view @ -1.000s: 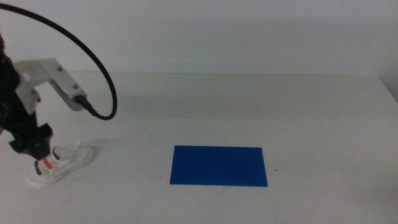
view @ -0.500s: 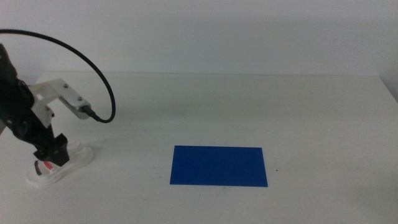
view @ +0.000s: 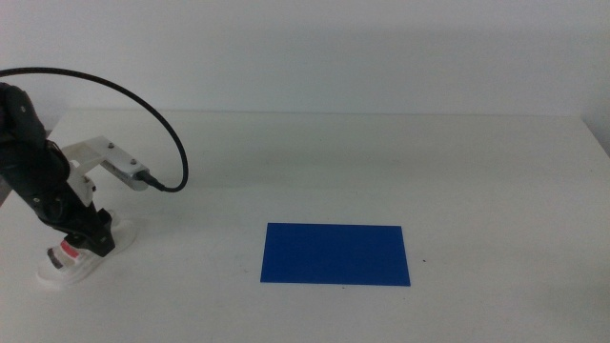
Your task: Use one arm to grab the shoe from the table and place it on the mat.
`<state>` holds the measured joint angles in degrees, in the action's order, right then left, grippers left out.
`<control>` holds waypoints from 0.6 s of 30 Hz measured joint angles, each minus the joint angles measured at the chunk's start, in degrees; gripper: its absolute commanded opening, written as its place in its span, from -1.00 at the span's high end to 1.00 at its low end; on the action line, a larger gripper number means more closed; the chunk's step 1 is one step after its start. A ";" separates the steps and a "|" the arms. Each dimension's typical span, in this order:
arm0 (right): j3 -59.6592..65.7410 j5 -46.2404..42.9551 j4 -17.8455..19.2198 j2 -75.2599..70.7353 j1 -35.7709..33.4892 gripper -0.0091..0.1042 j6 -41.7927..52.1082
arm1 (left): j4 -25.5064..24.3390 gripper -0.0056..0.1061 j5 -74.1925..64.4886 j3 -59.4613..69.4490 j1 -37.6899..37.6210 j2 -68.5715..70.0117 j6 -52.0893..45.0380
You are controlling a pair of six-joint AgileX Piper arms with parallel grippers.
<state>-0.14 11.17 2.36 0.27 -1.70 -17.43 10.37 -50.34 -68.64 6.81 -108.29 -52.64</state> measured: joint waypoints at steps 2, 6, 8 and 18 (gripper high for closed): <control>0.00 0.00 0.00 0.00 0.00 -0.56 0.00 | 0.39 0.63 -1.01 -0.24 -0.25 0.00 1.87; 0.00 0.00 0.00 0.00 0.00 -0.56 0.00 | -3.24 0.75 -3.93 -2.39 -5.87 0.91 9.41; 0.00 0.00 0.00 0.00 0.00 -0.56 0.00 | -7.38 0.75 -5.10 -5.44 -12.40 1.60 15.88; 0.00 0.00 0.00 0.00 0.00 -0.56 0.00 | -13.46 0.75 -15.98 -26.87 -42.02 -6.52 39.85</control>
<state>-0.14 11.17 2.36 0.27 -1.70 -17.43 -3.09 -66.32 -95.51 -35.21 -114.81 -12.79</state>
